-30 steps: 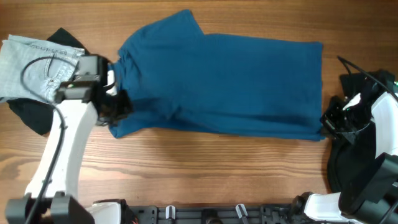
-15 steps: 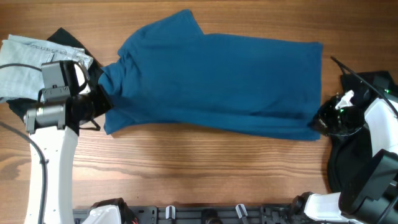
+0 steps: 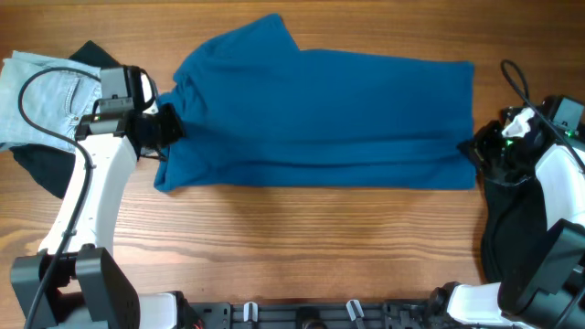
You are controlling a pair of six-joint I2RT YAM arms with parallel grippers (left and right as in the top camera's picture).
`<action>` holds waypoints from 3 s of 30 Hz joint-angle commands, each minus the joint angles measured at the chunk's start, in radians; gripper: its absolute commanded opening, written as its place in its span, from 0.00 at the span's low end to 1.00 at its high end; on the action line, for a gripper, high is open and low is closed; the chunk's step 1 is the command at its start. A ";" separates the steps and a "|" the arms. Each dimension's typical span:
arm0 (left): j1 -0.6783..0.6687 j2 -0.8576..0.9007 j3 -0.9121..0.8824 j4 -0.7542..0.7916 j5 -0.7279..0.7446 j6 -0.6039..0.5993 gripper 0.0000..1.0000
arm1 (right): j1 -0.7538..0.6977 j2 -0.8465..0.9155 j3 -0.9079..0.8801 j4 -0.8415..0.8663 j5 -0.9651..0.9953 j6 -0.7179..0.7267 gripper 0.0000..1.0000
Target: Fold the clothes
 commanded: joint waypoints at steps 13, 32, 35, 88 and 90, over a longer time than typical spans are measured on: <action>-0.003 0.010 0.009 -0.058 -0.051 0.013 0.66 | 0.004 0.007 0.003 -0.026 0.054 -0.008 0.67; -0.013 0.019 -0.269 0.071 -0.133 -0.074 0.66 | 0.003 0.047 -0.135 -0.077 0.188 -0.019 0.83; -0.013 0.047 -0.272 0.174 -0.168 -0.067 0.52 | 0.003 0.047 -0.135 -0.072 0.188 -0.019 0.83; -0.054 -0.050 -0.314 -0.102 0.140 -0.021 0.42 | 0.000 -0.095 -0.055 -0.245 0.128 -0.001 0.56; -0.064 -0.013 -0.314 -0.100 0.140 -0.021 0.42 | 0.000 -0.095 -0.055 -0.241 0.127 -0.003 0.56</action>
